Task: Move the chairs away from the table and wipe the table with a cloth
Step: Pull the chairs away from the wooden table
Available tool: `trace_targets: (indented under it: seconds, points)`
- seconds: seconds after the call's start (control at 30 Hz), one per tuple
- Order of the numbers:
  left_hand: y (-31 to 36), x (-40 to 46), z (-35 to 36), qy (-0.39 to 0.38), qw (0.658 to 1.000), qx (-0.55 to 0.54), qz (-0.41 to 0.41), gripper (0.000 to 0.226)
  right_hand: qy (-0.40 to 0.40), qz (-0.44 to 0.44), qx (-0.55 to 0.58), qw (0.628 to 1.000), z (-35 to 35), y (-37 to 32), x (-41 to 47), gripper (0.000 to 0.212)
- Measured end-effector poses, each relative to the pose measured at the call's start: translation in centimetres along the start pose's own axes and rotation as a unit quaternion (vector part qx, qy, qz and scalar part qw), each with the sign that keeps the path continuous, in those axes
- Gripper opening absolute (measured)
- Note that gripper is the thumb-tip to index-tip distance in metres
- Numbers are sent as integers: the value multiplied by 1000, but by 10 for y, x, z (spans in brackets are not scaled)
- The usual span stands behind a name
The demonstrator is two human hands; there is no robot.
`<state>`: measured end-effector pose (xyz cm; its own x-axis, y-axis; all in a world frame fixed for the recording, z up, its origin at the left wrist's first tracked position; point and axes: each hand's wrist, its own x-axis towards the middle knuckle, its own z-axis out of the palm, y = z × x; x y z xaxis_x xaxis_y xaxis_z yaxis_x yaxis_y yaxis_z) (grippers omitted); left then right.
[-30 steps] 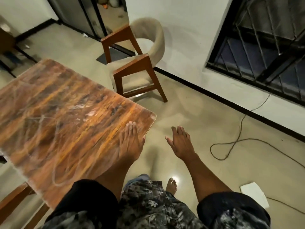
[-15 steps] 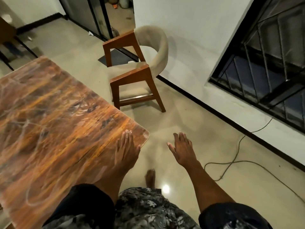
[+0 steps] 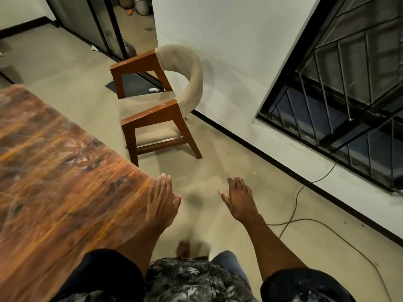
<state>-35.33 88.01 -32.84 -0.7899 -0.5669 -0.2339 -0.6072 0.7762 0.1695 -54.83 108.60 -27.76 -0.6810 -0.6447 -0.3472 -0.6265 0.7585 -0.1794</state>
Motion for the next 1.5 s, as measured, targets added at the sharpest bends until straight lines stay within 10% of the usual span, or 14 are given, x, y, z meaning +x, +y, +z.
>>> trace_targets:
  seconds: [0.37, 0.63, 0.83, 1.5]
  points:
    - [24, 49, -26, -16, 994, -76, -82, 81, -19, -39, -14, 999, -25, 30, 78, 63]
    - [52, 104, -36, 52, 985, -102, -132, 99, -13, -104, -13, 994, -67, 37, 170, 78]
    - [84, 113, -52, 60, 973, -97, -203, 102, -26, -180, -20, 983, -94, 45, 214, 141]
    - [72, 213, -70, 33, 977, -58, -204, 79, -73, -193, -34, 978, -108, 64, 295, 136]
